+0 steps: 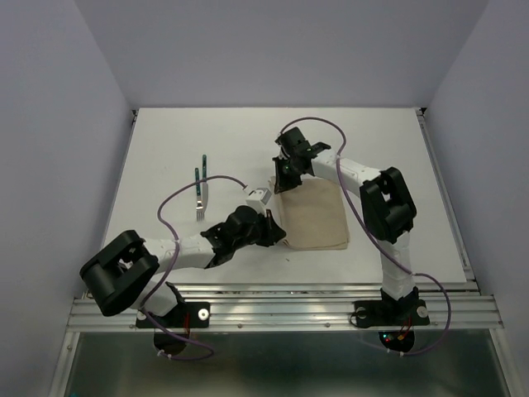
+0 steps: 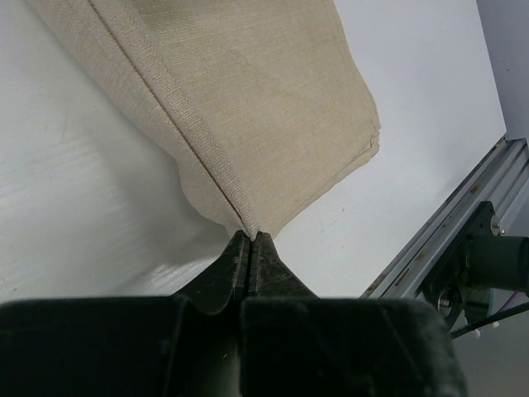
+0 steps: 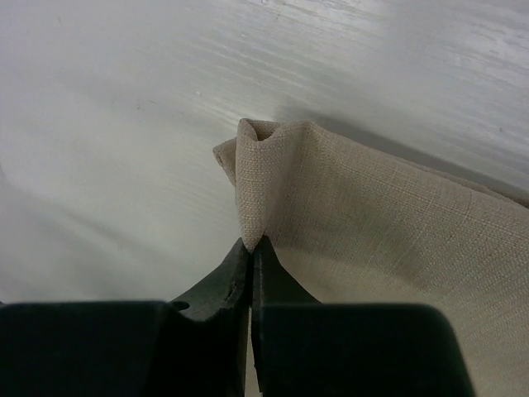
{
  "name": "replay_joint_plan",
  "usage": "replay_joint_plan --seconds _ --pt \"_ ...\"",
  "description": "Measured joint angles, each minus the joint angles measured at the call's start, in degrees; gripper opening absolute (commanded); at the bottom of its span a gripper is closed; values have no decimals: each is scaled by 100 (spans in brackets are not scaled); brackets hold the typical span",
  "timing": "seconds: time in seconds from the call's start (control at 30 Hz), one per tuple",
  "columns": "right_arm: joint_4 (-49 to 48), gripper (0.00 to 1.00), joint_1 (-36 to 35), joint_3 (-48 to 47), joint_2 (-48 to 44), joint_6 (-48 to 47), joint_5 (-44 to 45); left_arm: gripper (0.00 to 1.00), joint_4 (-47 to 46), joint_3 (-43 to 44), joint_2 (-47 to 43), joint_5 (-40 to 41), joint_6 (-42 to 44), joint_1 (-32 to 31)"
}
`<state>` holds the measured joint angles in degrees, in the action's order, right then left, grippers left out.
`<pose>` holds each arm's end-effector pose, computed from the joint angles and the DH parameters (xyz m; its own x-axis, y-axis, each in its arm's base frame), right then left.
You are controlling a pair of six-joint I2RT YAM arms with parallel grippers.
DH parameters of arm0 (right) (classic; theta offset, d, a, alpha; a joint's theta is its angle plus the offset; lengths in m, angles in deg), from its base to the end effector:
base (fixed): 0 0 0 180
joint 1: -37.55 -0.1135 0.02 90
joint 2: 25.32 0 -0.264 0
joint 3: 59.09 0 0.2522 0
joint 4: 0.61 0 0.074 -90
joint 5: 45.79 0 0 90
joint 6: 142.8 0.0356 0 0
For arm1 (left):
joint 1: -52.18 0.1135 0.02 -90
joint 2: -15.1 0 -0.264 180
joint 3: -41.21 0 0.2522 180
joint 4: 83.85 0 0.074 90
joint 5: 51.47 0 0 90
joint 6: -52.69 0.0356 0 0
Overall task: Fold the napkin into a case and place the utensils inside
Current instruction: Turn over the upper triangle folded napkin at the center of the board.
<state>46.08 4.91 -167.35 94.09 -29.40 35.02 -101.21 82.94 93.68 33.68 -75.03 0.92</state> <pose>0.3802 0.2503 0.2023 -0.8941 -0.1071 -0.4348 -0.2712 0.9022 0.3355 0.1683 -0.2146 0.1845 -0.6712 -0.1376 -0.7284 0.5265 0.6033 -0.5991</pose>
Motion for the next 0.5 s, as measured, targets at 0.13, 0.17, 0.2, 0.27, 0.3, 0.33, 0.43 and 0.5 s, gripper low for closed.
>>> replay_joint_plan --seconds 0.13,0.17,0.2,0.27,0.3,0.33,0.43,0.5 --pt "-15 1 -118 -74 184 0 74 0 -39 -42 114 -4 37 0" --pt "-24 1 -149 -90 227 2 92 0 -39 -61 131 -2 39 0" --pt "-22 4 -177 -118 280 15 111 1 -39 -83 140 7 39 0" --pt "-20 31 -236 -164 367 31 129 13 -39 -125 140 26 37 0" --pt "-26 37 -262 -186 402 22 129 20 -33 -133 140 33 35 0" --pt "-55 42 -302 -219 446 26 151 41 -28 -136 140 4 26 0" --pt "-282 48 -391 -350 546 33 219 61 44 -136 140 -160 -7 -70" --pt "-398 49 -422 -402 546 35 254 62 162 -136 116 -227 -52 -103"
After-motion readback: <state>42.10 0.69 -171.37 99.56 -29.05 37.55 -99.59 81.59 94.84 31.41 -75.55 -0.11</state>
